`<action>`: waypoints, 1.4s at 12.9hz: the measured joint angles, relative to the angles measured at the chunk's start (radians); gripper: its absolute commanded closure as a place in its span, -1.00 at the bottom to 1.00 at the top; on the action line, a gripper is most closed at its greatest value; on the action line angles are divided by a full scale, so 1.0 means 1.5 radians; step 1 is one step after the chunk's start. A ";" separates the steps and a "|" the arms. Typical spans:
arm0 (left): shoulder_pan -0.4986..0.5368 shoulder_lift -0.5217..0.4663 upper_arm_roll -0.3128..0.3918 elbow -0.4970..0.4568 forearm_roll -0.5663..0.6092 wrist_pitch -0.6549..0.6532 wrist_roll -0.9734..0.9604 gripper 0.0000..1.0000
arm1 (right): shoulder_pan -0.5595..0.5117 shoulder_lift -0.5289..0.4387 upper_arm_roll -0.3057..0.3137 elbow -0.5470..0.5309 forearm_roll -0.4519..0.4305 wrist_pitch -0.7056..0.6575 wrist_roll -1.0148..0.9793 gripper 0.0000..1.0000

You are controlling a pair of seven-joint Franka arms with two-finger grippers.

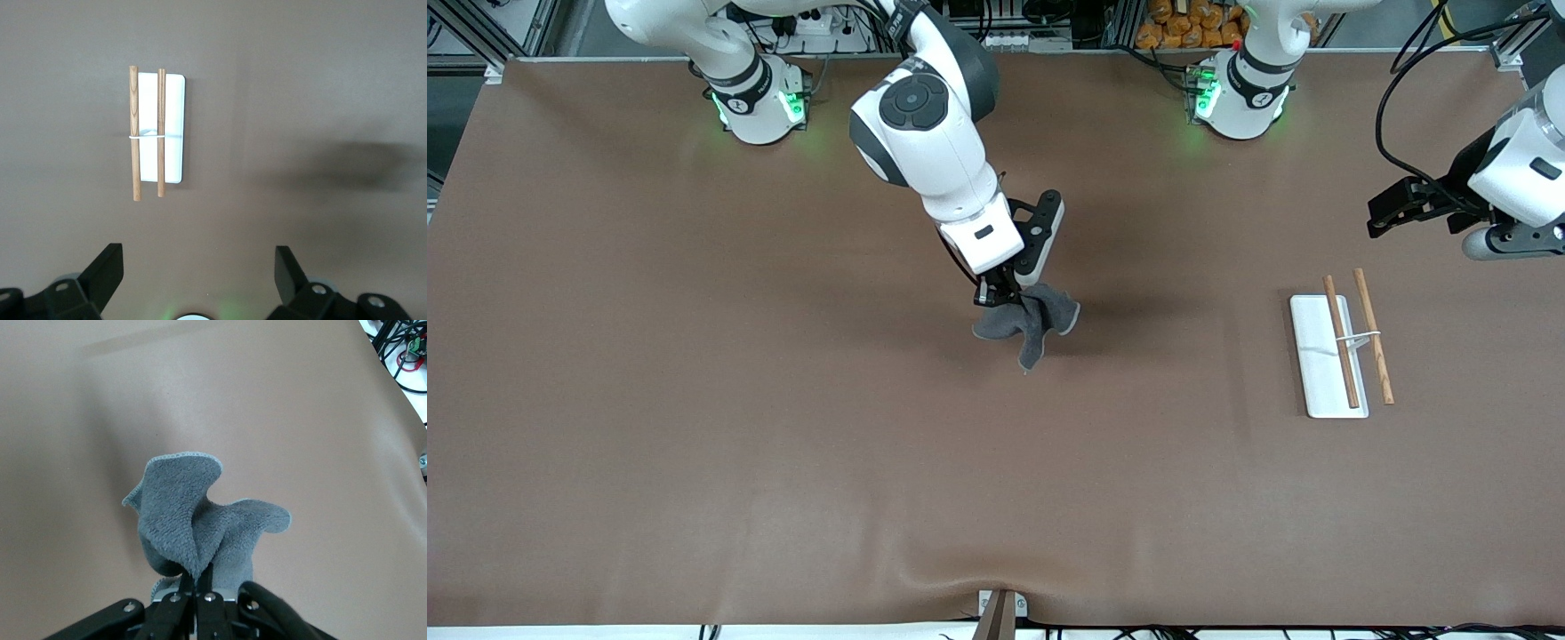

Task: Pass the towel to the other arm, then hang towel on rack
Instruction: 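Lift the towel with the right gripper toward the table's middle, then move the left gripper toward the towel held by the right gripper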

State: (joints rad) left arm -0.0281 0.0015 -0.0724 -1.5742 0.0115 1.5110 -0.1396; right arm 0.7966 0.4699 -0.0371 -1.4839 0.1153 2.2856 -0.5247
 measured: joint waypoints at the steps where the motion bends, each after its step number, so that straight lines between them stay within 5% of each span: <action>1: 0.000 0.000 0.000 0.000 0.000 0.000 0.000 -1.00 | 0.000 0.000 0.000 0.000 0.000 0.000 0.000 1.00; 5: 0.000 0.000 0.000 0.000 -0.003 0.001 0.000 -1.00 | 0.000 0.000 0.000 -0.001 0.000 0.000 0.000 1.00; 9: -0.004 0.032 -0.001 0.000 -0.101 0.042 -0.010 -1.00 | -0.015 0.000 -0.006 -0.001 0.000 0.001 0.000 1.00; 18: -0.119 0.176 -0.011 0.001 -0.292 0.270 -0.115 -1.00 | -0.044 0.006 -0.004 -0.002 0.000 0.029 -0.006 1.00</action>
State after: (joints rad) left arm -0.2063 0.2658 -0.0885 -1.5728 -0.4262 1.9153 -0.3125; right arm 0.7300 0.4793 -0.0428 -1.4875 0.1153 2.3284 -0.5334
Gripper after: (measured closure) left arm 0.000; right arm 0.978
